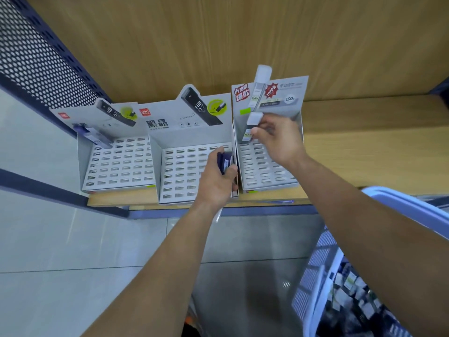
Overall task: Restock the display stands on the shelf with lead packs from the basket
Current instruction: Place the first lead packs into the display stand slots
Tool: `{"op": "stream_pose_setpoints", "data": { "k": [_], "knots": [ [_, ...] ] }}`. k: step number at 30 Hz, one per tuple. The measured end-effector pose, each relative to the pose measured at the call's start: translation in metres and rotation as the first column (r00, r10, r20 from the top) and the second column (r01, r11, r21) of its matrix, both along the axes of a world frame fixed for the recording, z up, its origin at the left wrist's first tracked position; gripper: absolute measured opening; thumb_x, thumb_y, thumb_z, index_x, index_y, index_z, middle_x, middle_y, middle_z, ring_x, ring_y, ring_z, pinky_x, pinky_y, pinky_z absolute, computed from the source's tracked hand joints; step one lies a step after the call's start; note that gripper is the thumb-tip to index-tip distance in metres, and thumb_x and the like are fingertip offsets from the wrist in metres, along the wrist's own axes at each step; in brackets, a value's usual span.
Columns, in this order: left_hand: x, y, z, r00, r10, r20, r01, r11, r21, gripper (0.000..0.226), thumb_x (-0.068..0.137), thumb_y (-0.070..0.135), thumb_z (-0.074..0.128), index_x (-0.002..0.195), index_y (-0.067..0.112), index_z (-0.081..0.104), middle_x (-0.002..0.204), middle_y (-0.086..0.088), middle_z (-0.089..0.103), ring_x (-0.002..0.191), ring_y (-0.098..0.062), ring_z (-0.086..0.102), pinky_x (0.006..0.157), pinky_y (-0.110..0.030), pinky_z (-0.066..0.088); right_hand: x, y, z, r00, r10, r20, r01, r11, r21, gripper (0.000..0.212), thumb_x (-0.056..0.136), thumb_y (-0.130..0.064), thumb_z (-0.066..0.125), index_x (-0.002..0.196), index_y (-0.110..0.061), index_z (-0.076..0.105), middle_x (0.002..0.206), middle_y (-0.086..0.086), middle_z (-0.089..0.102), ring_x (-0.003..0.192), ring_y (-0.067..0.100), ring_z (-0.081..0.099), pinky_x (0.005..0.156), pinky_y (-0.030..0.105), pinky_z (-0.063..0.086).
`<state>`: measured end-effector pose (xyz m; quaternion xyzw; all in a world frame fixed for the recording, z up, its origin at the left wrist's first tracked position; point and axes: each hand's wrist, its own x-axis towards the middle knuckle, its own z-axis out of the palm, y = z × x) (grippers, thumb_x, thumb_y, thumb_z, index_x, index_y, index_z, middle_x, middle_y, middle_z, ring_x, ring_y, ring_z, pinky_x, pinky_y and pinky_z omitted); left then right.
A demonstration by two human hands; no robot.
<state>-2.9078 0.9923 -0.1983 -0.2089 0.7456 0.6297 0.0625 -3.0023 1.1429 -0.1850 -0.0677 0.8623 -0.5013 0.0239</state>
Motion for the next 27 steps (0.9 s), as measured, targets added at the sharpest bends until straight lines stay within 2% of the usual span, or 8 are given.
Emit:
{"op": "stream_pose_setpoints", "data": {
  "k": [5, 10, 13, 16, 20, 23, 25, 27],
  "knots": [
    [0.001, -0.002, 0.001, 1.000, 0.010, -0.002, -0.010, 1.000, 0.028, 0.043, 0.103, 0.009, 0.053, 0.143, 0.019, 0.042, 0.105, -0.005, 0.057, 0.063, -0.019, 0.055, 0.050, -0.020, 0.047, -0.002, -0.003, -0.001, 0.999, 0.026, -0.022, -0.024, 0.998, 0.061, 0.017, 0.092, -0.013, 0.067, 0.107, -0.018, 0.075, 0.089, -0.001, 0.076, 0.088, 0.010, 0.071, 0.092, 0.037, 0.056],
    [0.004, -0.001, 0.010, 1.000, 0.012, -0.022, -0.010, 0.996, 0.087, 0.031, 0.103, 0.005, 0.052, 0.127, 0.023, 0.046, 0.094, 0.001, 0.056, 0.062, -0.015, 0.055, 0.048, -0.022, 0.050, -0.002, -0.009, 0.002, 0.996, 0.026, -0.081, -0.019, 0.996, 0.086, 0.015, 0.092, -0.011, 0.067, 0.104, -0.015, 0.075, 0.088, -0.001, 0.075, 0.088, 0.013, 0.071, 0.089, 0.032, 0.056],
    [0.004, -0.003, 0.011, 1.000, 0.008, -0.006, -0.008, 0.995, 0.099, 0.033, 0.103, 0.008, 0.052, 0.130, 0.024, 0.046, 0.101, -0.003, 0.059, 0.073, -0.022, 0.056, 0.047, -0.018, 0.048, -0.004, -0.011, 0.000, 0.998, 0.031, -0.061, -0.021, 0.989, 0.145, 0.014, 0.092, -0.012, 0.066, 0.103, -0.015, 0.075, 0.086, -0.001, 0.075, 0.086, 0.016, 0.071, 0.086, 0.032, 0.056],
    [0.004, -0.004, 0.015, 1.000, 0.016, -0.011, -0.015, 0.994, 0.109, 0.029, 0.103, 0.008, 0.052, 0.121, 0.029, 0.047, 0.110, -0.012, 0.061, 0.079, -0.026, 0.057, 0.048, -0.019, 0.048, -0.005, -0.013, -0.001, 0.998, 0.005, -0.069, 0.005, 0.990, 0.140, 0.014, 0.094, -0.013, 0.065, 0.103, -0.015, 0.074, 0.087, -0.001, 0.075, 0.083, 0.015, 0.071, 0.082, 0.029, 0.055],
    [0.004, -0.005, 0.019, 1.000, 0.013, -0.020, -0.010, 0.990, 0.139, 0.029, 0.103, 0.007, 0.052, 0.116, 0.033, 0.047, 0.111, -0.013, 0.060, 0.069, -0.021, 0.057, 0.048, -0.019, 0.049, -0.001, -0.014, -0.005, 0.985, -0.087, -0.147, 0.101, 0.991, 0.090, 0.017, 0.094, -0.011, 0.064, 0.107, -0.014, 0.075, 0.089, -0.002, 0.076, 0.083, 0.007, 0.068, 0.080, 0.019, 0.052],
    [0.004, -0.003, 0.018, 0.999, -0.014, -0.034, 0.018, 0.991, 0.132, 0.030, 0.103, 0.007, 0.052, 0.111, 0.036, 0.047, 0.106, -0.013, 0.058, 0.057, -0.014, 0.055, 0.048, -0.021, 0.048, -0.001, -0.013, -0.008, 0.983, -0.090, -0.158, 0.107, 0.989, 0.100, 0.017, 0.095, -0.013, 0.064, 0.109, -0.014, 0.074, 0.089, -0.004, 0.074, 0.083, 0.003, 0.065, 0.075, 0.008, 0.044],
    [0.003, -0.002, 0.016, 1.000, -0.014, -0.025, 0.017, 0.992, 0.126, 0.029, 0.103, 0.008, 0.052, 0.113, 0.035, 0.047, 0.105, -0.013, 0.058, 0.053, -0.013, 0.055, 0.049, -0.023, 0.049, -0.002, -0.014, -0.011, 0.981, -0.077, -0.179, 0.097, 0.989, 0.109, 0.015, 0.095, -0.015, 0.064, 0.106, -0.014, 0.075, 0.086, -0.004, 0.074, 0.082, 0.006, 0.067, 0.073, 0.012, 0.046],
    [0.002, -0.003, 0.013, 1.000, -0.014, -0.010, 0.015, 0.992, 0.123, 0.029, 0.103, 0.010, 0.053, 0.119, 0.033, 0.046, 0.107, -0.013, 0.059, 0.055, -0.012, 0.057, 0.050, -0.022, 0.050, 0.000, -0.015, -0.015, 0.981, -0.083, -0.178, 0.101, 0.990, 0.093, 0.014, 0.095, -0.016, 0.063, 0.103, -0.014, 0.075, 0.087, -0.003, 0.075, 0.083, 0.010, 0.069, 0.077, 0.023, 0.052]
  ]
}}
